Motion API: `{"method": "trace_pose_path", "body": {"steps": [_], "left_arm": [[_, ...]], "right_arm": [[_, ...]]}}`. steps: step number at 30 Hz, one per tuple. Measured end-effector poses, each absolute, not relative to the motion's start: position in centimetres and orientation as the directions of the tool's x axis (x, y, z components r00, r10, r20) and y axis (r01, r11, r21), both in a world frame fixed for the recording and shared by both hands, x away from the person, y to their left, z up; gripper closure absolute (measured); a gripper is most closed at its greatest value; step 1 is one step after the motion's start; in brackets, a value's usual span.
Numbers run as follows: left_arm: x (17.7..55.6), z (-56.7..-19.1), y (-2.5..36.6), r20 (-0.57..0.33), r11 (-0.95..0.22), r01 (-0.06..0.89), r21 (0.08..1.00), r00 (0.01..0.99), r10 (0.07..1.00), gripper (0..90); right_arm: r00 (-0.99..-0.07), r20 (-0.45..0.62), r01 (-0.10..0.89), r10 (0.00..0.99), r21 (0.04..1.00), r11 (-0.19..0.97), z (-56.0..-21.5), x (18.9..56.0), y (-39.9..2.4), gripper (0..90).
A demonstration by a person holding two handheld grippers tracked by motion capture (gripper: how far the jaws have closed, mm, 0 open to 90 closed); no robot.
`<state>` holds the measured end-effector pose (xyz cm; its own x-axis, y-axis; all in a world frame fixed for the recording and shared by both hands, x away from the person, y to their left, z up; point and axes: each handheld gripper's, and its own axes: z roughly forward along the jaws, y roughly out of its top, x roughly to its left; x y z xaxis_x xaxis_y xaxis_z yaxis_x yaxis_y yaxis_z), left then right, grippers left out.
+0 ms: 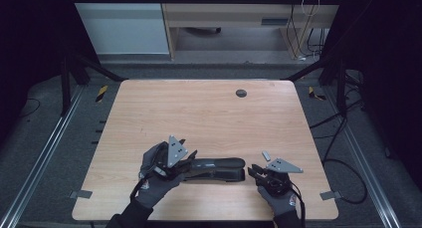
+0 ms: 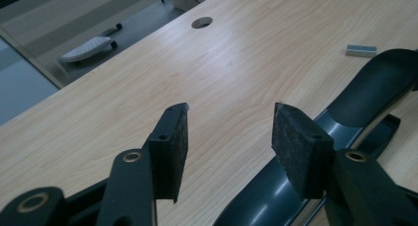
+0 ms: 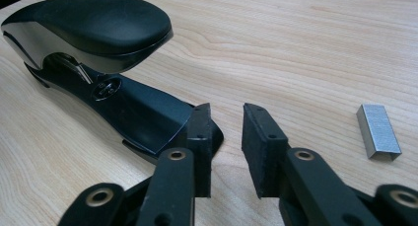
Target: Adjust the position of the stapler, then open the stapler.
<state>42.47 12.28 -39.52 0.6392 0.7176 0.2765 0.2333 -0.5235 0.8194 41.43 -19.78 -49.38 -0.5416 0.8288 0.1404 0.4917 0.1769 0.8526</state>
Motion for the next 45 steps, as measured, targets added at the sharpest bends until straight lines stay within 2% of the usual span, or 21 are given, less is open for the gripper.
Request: {"method": "trace_pose_path", "body": {"steps": [8,15,34,38,44,45], "left_arm": [[42.0,-39.8,10.3,0.315,-0.584,0.199,0.787,0.685,0.657,42.3],[41.0,-40.1,8.7,0.368,-0.643,0.15,0.751,0.714,0.596,40.0],[39.6,-40.0,6.9,0.432,-0.717,0.079,0.693,0.751,0.499,36.9],[39.3,-40.4,6.3,0.453,-0.741,0.067,0.669,0.753,0.477,36.7],[39.5,-41.0,5.2,0.48,-0.77,0.06,0.635,0.751,0.454,36.6],[39.6,-41.1,5.1,0.48,-0.772,0.061,0.632,0.752,0.452,36.6]], "right_arm": [[-0.539,0.136,0.483,0.831,0.859,0.172,-49.5,41.5,-20.1,66.6],[-0.534,0.134,0.49,0.835,0.853,0.177,-49.6,41.5,-20.1,65.0],[-0.55,0.142,0.484,0.823,0.857,0.176,-49.5,41.2,-19.6,67.4],[-0.556,0.135,0.479,0.82,0.858,0.183,-49.4,41.0,-19.3,70.9],[-0.553,0.135,0.477,0.822,0.86,0.18,-49.5,40.8,-19.3,87.4],[-0.553,0.135,0.477,0.822,0.86,0.18,-49.5,40.8,-19.3,87.4]]}}
